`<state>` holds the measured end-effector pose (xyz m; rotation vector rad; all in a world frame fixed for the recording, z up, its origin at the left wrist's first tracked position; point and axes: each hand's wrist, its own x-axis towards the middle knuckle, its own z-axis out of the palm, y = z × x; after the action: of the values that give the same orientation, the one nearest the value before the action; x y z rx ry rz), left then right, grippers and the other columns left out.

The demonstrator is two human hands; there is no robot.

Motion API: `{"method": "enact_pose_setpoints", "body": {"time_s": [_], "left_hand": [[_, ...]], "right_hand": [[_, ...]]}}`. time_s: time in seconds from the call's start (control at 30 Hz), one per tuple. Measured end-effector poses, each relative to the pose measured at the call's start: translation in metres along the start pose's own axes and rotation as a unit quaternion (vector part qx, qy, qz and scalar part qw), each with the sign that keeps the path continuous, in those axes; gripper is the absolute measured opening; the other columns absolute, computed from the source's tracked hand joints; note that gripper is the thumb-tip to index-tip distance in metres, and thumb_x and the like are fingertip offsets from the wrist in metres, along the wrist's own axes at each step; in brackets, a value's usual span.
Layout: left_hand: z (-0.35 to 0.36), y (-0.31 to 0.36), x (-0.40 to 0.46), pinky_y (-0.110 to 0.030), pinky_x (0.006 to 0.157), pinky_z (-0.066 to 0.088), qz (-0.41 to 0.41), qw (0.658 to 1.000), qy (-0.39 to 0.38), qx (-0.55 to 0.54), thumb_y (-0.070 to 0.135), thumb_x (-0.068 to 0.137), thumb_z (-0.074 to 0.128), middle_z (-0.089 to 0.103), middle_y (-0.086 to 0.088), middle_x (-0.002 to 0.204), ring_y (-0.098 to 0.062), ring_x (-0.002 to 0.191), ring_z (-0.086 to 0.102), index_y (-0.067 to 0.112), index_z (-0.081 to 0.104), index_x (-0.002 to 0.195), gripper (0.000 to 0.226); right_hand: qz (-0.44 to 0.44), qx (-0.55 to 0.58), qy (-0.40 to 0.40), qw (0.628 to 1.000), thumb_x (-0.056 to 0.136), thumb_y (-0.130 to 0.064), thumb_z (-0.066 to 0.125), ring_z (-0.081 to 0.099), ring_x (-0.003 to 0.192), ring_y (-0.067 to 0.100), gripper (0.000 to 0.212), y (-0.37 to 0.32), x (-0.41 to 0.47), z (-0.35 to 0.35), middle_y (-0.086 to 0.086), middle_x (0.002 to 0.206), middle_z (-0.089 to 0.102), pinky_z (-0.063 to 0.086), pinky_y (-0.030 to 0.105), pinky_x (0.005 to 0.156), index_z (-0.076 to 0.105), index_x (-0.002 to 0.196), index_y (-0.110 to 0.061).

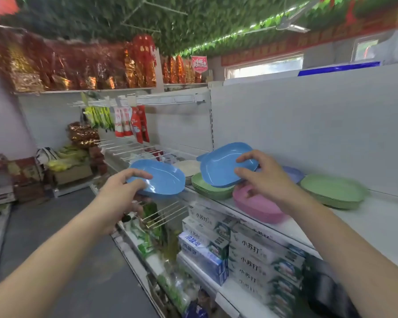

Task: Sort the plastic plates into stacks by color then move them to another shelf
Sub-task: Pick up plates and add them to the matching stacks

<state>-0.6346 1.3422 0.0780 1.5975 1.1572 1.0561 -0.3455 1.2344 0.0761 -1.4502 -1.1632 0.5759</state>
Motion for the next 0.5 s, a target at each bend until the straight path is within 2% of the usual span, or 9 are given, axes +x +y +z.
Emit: {"method": "enact_pose_setpoints", "body": {"time_s": [0.1, 0.23, 0.37, 0.5], "left_hand": [[0.01, 0.009, 0.061, -0.033, 0.055, 0.054, 0.023, 0.999, -0.026, -0.019, 0.006, 0.099, 0.054, 0.067, -0.018, 0.099, -0.021, 0.068, 0.071, 0.016, 0.071, 0.106, 0.021], [0.032, 0.013, 0.147, -0.031, 0.053, 0.054, 0.048, 0.996, -0.063, -0.032, 0.008, 0.098, 0.054, 0.071, -0.018, 0.092, -0.021, 0.069, 0.072, 0.017, 0.069, 0.109, 0.021], [0.061, 0.004, 0.236, -0.029, 0.047, 0.051, 0.059, 0.989, -0.125, -0.045, 0.007, 0.097, 0.053, 0.069, -0.021, 0.096, -0.023, 0.066, 0.071, 0.016, 0.068, 0.105, 0.019], [0.082, -0.012, 0.309, -0.023, 0.04, 0.046, 0.061, 0.981, -0.175, -0.058, 0.01, 0.097, 0.054, 0.066, -0.014, 0.093, -0.017, 0.061, 0.07, 0.018, 0.066, 0.103, 0.016]], "right_hand": [[-0.004, -0.028, 0.022, 0.999, 0.096, -0.017, 0.069, 0.075, 0.07, 0.02, 0.023, -0.004, 0.047, -0.008, 0.015, 0.099, 0.071, 0.061, 0.039, 0.062, 0.061, 0.117, -0.02], [-0.002, -0.088, 0.074, 0.993, 0.095, -0.015, 0.068, 0.075, 0.068, 0.017, 0.024, 0.0, 0.108, -0.007, 0.011, 0.105, 0.068, 0.056, 0.028, 0.052, 0.058, 0.116, -0.02], [0.064, -0.126, 0.099, 0.985, 0.095, -0.014, 0.066, 0.074, 0.068, 0.017, 0.027, 0.019, 0.163, 0.011, 0.014, 0.096, 0.071, 0.059, 0.031, 0.057, 0.055, 0.12, -0.017], [0.137, -0.141, 0.116, 0.974, 0.095, -0.01, 0.065, 0.069, 0.065, 0.02, 0.032, 0.038, 0.213, 0.053, 0.015, 0.097, 0.068, 0.058, 0.028, 0.05, 0.051, 0.123, -0.013]]}}
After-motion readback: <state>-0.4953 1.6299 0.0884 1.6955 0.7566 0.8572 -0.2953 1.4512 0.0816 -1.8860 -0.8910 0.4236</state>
